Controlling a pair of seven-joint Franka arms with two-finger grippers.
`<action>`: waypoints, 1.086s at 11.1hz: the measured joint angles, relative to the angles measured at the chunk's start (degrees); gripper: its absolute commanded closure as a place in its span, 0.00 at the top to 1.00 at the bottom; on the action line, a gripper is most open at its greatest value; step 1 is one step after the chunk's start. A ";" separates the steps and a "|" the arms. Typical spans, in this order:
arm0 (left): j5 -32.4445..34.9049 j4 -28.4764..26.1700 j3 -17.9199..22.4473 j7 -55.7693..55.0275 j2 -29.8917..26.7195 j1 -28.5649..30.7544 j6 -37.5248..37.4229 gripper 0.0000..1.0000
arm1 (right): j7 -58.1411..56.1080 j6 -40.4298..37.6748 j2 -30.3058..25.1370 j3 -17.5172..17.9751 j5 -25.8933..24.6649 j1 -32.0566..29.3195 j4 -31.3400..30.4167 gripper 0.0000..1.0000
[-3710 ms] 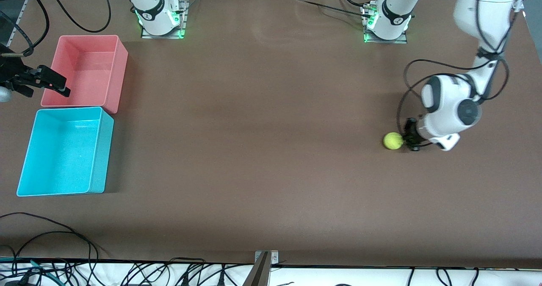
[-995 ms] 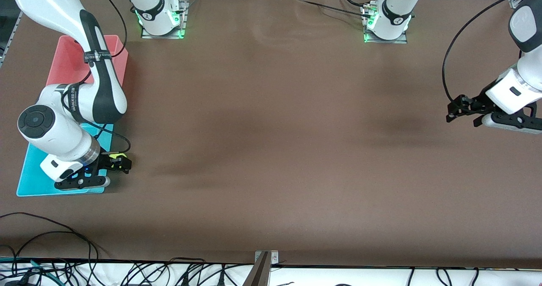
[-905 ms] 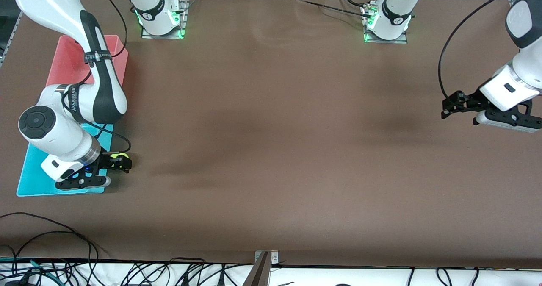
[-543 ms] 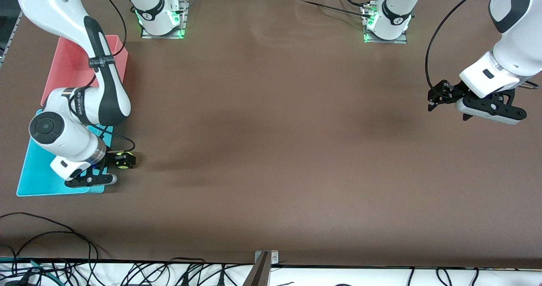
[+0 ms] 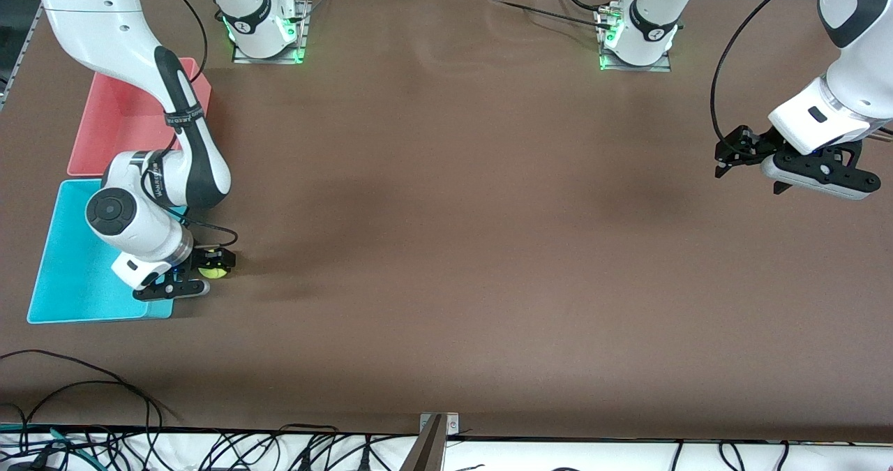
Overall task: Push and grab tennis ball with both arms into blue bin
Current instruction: 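Grasp the tennis ball with the right gripper beside the blue bin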
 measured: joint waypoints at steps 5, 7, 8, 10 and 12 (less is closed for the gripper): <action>0.00 1.82 0.12 0.41 -0.09 0.55 -0.91 1.00 | -0.32 8.53 0.08 0.00 -0.02 0.02 -5.54 1.00; 0.00 2.90 -0.09 0.78 -0.16 0.55 -1.72 1.00 | -0.49 12.98 0.10 0.00 -0.03 0.04 -8.00 0.88; 0.00 3.58 -0.45 0.80 -0.20 0.53 -2.49 1.00 | -0.52 13.86 0.10 0.00 -0.03 0.04 -8.68 0.68; 0.00 5.80 -0.48 0.79 -0.28 -0.35 -4.10 1.00 | -1.58 14.23 0.10 0.00 -0.07 0.03 -9.31 0.47; 0.27 7.18 5.28 0.70 -0.34 -6.28 -5.00 1.00 | -3.39 14.37 0.09 -0.01 -0.10 0.03 -9.48 0.34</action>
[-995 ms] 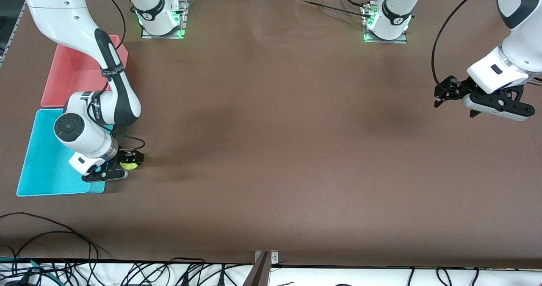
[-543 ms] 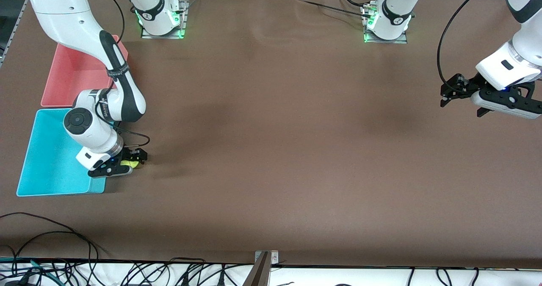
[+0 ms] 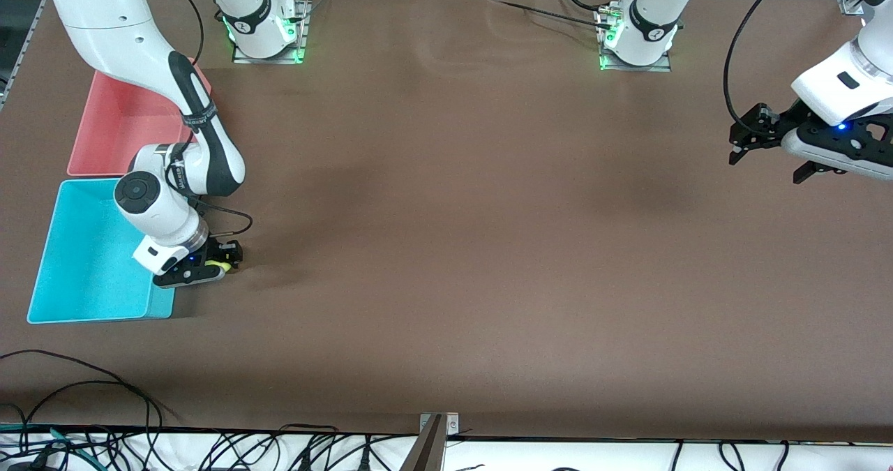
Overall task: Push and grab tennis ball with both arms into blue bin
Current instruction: 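Grasp the tennis ball with the right gripper beside the blue bin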
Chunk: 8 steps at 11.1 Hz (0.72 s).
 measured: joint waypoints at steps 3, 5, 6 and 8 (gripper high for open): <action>0.05 0.11 4.28 0.08 0.14 -3.64 -0.08 1.00 | -0.50 0.07 -0.08 0.00 0.00 0.00 0.01 0.34; 0.05 0.11 4.29 0.07 0.31 -3.80 -0.09 1.00 | -0.55 -3.33 -0.27 -0.04 -0.01 0.00 1.78 0.34; 0.05 0.11 4.38 0.08 0.42 -3.80 -0.08 1.00 | -0.55 -9.51 -0.55 -0.05 -0.01 0.00 4.91 0.34; 0.06 0.15 4.75 0.10 0.72 -3.79 -0.06 1.00 | -0.55 -26.41 -1.36 -0.13 0.03 -0.08 13.65 0.34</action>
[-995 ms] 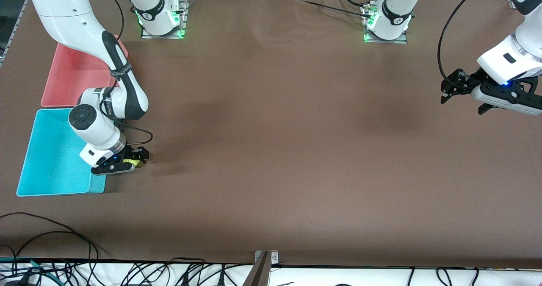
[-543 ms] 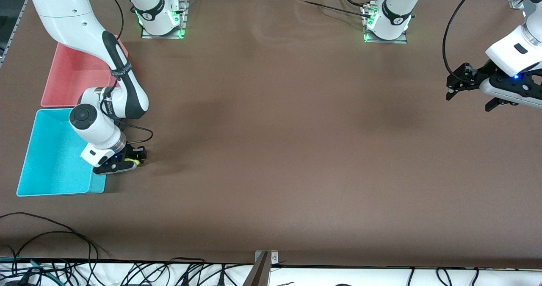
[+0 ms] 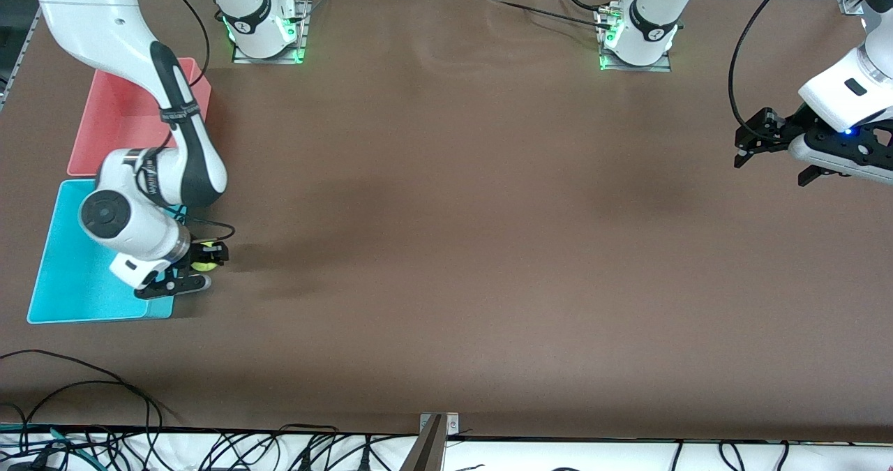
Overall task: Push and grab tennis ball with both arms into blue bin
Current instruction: 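Lift the ball over the blue bin rim and lower it inside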
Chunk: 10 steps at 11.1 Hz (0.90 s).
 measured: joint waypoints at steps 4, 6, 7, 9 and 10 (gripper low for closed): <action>0.08 0.14 0.81 0.43 0.22 1.72 0.00 1.00 | -7.28 -12.03 -1.66 -2.39 0.01 -1.89 5.02 0.33; 0.08 0.23 0.83 1.28 0.22 2.54 0.00 1.00 | -13.13 -15.68 -2.47 -4.56 0.02 -4.79 5.06 0.32; 0.08 0.26 0.84 1.41 0.23 2.83 -0.01 1.00 | -15.59 -17.59 -2.93 -4.90 0.03 -6.73 5.10 0.32; 0.08 0.38 0.84 1.47 0.23 3.05 -0.01 1.00 | -20.01 -21.33 -3.28 -4.91 0.16 -10.66 4.96 0.32; 0.08 0.47 0.84 1.47 0.23 3.07 -0.02 1.00 | -22.44 -22.42 -2.88 -4.88 1.56 -12.16 4.53 0.32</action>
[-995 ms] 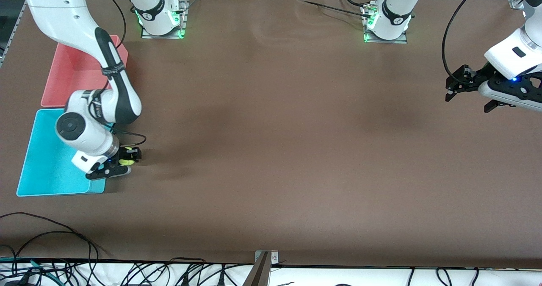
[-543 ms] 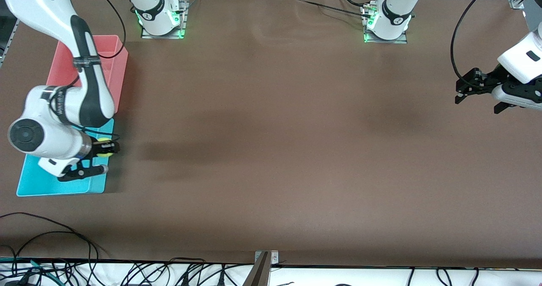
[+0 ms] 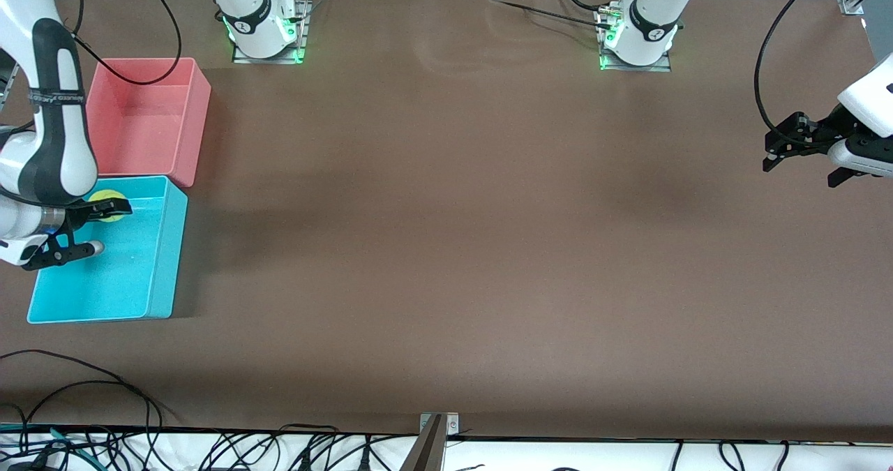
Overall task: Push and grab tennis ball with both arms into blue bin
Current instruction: 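Lift the ball over the blue bin rim and lower it inside, then open the right gripper to release the ball in the blue bin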
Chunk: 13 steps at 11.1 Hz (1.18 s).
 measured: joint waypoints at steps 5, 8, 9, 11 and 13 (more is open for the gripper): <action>0.00 0.99 -0.02 0.02 0.04 0.24 -0.08 1.00 | -8.79 -0.31 6.20 0.08 9.48 -5.17 -1.78 0.33; 0.00 0.99 -0.01 0.08 0.26 0.77 -0.33 1.00 | -10.23 -0.29 7.70 0.15 12.07 -5.90 -1.76 0.68; 0.00 0.99 -0.01 0.10 0.38 0.82 -0.34 1.00 | -10.75 -0.26 8.22 0.15 12.51 -6.41 -1.76 0.94; 0.00 0.99 -0.01 0.11 0.49 0.89 -0.34 1.00 | -11.01 -0.07 8.60 0.16 13.86 -6.88 -1.69 1.00; 0.00 0.99 -0.01 0.11 0.60 0.93 -0.35 1.00 | -11.09 -0.10 8.60 0.18 16.09 -6.91 -1.54 1.00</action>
